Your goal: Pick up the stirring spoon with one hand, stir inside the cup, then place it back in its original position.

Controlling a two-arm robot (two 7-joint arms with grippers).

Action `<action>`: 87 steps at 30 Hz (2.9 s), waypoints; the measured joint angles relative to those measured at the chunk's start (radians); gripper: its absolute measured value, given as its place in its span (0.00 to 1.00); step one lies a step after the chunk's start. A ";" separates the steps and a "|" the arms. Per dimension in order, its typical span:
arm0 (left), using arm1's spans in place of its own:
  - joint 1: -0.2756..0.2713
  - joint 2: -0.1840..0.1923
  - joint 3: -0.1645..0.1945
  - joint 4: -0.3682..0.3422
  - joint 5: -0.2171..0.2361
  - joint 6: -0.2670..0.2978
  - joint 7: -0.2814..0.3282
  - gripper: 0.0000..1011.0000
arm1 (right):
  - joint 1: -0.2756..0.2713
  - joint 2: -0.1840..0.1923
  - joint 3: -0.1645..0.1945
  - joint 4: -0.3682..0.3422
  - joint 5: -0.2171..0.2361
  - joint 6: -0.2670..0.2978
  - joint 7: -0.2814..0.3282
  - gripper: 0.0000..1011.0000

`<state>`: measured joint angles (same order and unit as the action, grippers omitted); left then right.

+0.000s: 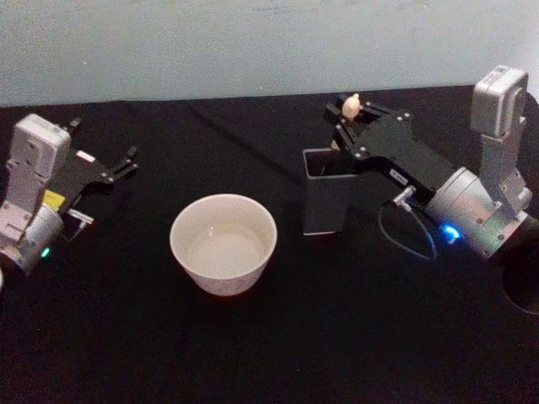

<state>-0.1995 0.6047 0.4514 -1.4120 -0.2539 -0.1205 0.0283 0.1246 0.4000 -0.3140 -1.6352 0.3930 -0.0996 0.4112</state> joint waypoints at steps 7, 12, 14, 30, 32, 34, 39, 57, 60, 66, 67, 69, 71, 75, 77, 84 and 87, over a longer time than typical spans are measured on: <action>0.000 0.000 0.000 0.000 0.000 0.000 0.000 0.99 | 0.000 -0.010 -0.005 0.024 -0.003 0.011 -0.003 0.16; 0.000 0.000 0.000 0.000 0.000 0.000 0.000 0.99 | 0.000 -0.016 -0.010 0.040 -0.006 0.019 -0.005 0.16; 0.000 0.000 0.000 0.000 0.000 0.000 0.000 0.99 | 0.001 -0.019 -0.012 0.048 -0.008 0.023 -0.006 0.16; 0.000 0.000 0.000 0.000 0.000 0.000 0.000 0.99 | 0.006 -0.032 -0.022 0.086 -0.029 0.032 -0.012 0.16; 0.000 0.000 0.000 0.000 0.000 0.000 0.000 0.99 | 0.006 -0.033 -0.023 0.086 -0.034 0.031 -0.014 0.16; 0.000 0.000 0.000 0.000 0.000 0.000 0.000 0.99 | 0.006 -0.033 -0.023 0.087 -0.034 0.031 -0.015 0.16; 0.000 0.000 0.000 0.000 0.000 0.000 0.000 0.99 | 0.006 -0.032 -0.023 0.087 -0.034 0.030 -0.014 0.16; 0.000 0.000 0.000 0.000 0.000 0.000 0.000 0.99 | 0.006 -0.032 -0.022 0.085 -0.030 0.030 -0.012 0.52; 0.000 0.000 0.000 0.000 0.000 0.000 0.000 0.99 | 0.006 -0.032 -0.022 0.085 -0.030 0.030 -0.012 0.59; 0.000 0.000 0.000 0.000 0.000 0.000 0.000 0.99 | 0.006 -0.032 -0.022 0.085 -0.029 0.030 -0.012 0.79; 0.000 0.000 0.000 0.000 0.000 0.000 0.000 0.99 | 0.006 -0.032 -0.022 0.085 -0.029 0.030 -0.012 0.81; 0.000 0.000 0.000 0.000 0.000 0.000 0.000 0.99 | 0.006 -0.032 -0.022 0.085 -0.029 0.030 -0.012 0.88; 0.000 0.000 0.000 0.000 0.000 0.000 0.000 0.99 | 0.006 -0.032 -0.022 0.085 -0.029 0.030 -0.012 0.91; 0.000 0.000 0.000 0.000 0.000 0.000 0.000 0.99 | 0.006 -0.032 -0.022 0.085 -0.029 0.030 -0.012 0.99; 0.000 0.000 0.000 0.000 0.000 0.000 0.000 0.99 | 0.006 -0.032 -0.022 0.085 -0.029 0.030 -0.012 0.99; 0.000 0.000 0.000 0.000 0.000 0.000 0.000 0.99 | 0.006 -0.033 -0.016 0.080 -0.023 0.019 -0.008 0.99; 0.000 0.000 0.000 0.000 0.000 0.000 0.000 0.99 | 0.006 -0.035 -0.004 0.071 -0.016 0.007 -0.009 0.99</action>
<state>-0.1995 0.6046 0.4514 -1.4120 -0.2539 -0.1206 0.0283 0.1306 0.3646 -0.3181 -1.5640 0.3771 -0.0930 0.4022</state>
